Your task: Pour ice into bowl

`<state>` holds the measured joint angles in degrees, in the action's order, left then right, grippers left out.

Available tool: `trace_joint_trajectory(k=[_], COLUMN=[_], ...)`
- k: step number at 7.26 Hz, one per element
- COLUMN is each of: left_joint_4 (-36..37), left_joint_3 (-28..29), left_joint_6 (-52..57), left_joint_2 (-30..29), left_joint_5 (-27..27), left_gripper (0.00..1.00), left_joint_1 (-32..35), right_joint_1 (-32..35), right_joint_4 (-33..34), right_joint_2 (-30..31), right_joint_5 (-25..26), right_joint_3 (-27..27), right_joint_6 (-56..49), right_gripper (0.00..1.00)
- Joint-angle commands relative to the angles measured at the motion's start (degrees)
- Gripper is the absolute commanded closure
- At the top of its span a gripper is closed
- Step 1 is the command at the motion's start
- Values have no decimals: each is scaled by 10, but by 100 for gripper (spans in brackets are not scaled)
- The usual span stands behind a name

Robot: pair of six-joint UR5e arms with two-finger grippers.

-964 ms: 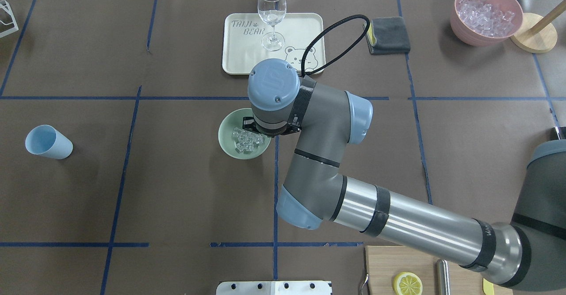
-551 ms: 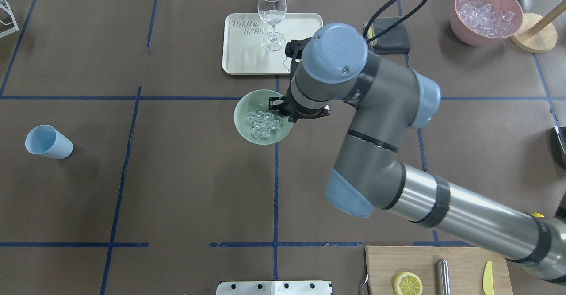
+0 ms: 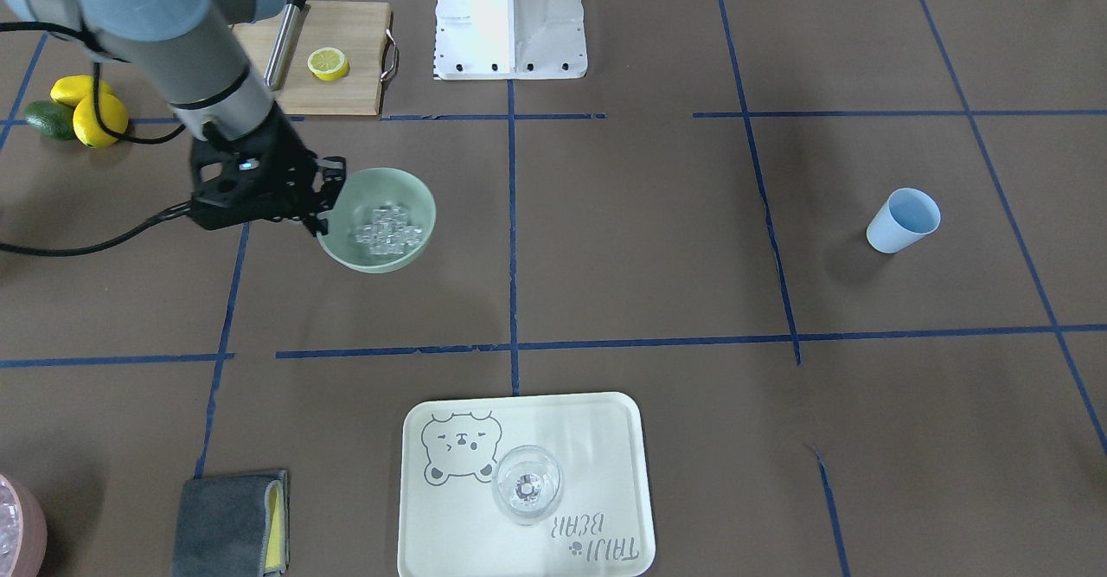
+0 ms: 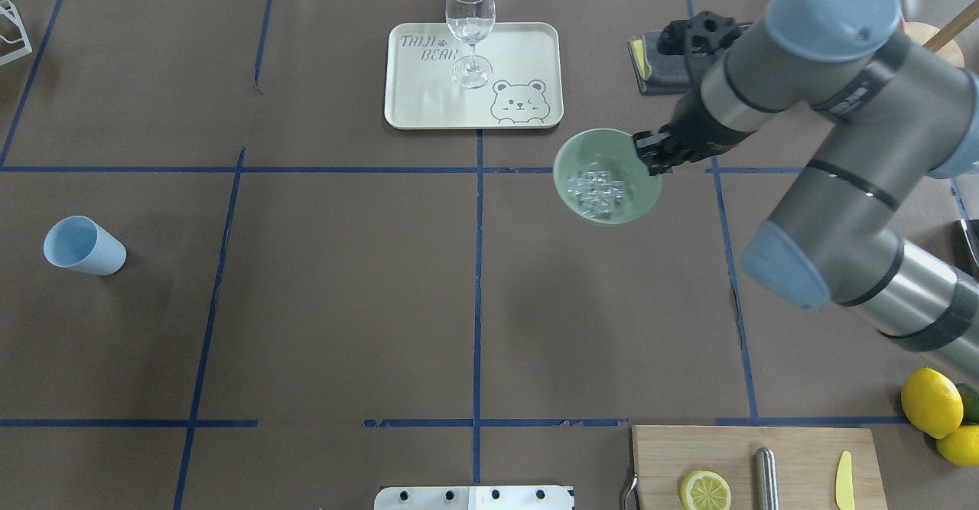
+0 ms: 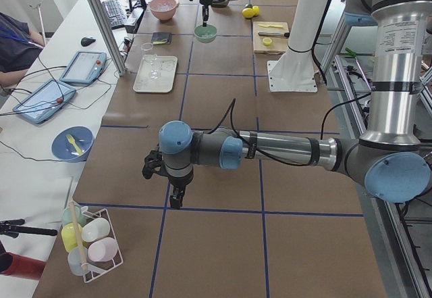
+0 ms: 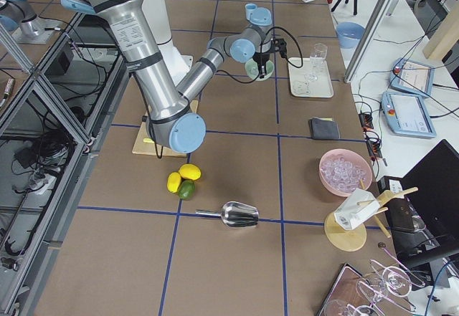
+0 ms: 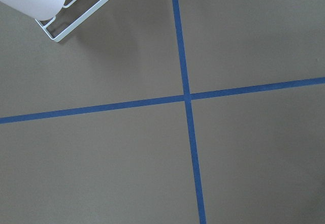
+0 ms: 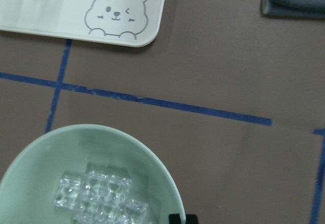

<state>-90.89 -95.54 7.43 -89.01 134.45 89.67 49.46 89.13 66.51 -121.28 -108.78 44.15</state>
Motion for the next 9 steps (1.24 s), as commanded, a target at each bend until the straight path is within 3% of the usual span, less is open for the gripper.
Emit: trace_joint_trajectory(k=[1, 2, 3, 4, 6, 9], left_joint_4=[2, 2, 3, 2, 1, 0], left_joint_3=[0, 0, 0, 0, 0, 0], left_joint_6=[36, 36, 36, 36, 36, 36], left_joint_2=[8, 8, 8, 8, 8, 8], left_joint_5=[18, 19, 18, 19, 19, 19], left_gripper=[0, 0, 0, 0, 0, 0], left_joint_1=[1, 1, 1, 1, 1, 1], right_joint_1=[97, 125, 139, 141, 140, 139], right_joint_4=[-17, -52, -132, -170, -226, -430], right_joint_2=[115, 173, 237, 264, 296, 303], right_joint_5=[-55, -76, -85, -98, -103, -103], right_joint_3=[-1, -1, 10, 22, 51, 173], right_joint_6=[-185, -194, -193, -189, -187, -123], right_gripper=[100, 100, 100, 100, 100, 100])
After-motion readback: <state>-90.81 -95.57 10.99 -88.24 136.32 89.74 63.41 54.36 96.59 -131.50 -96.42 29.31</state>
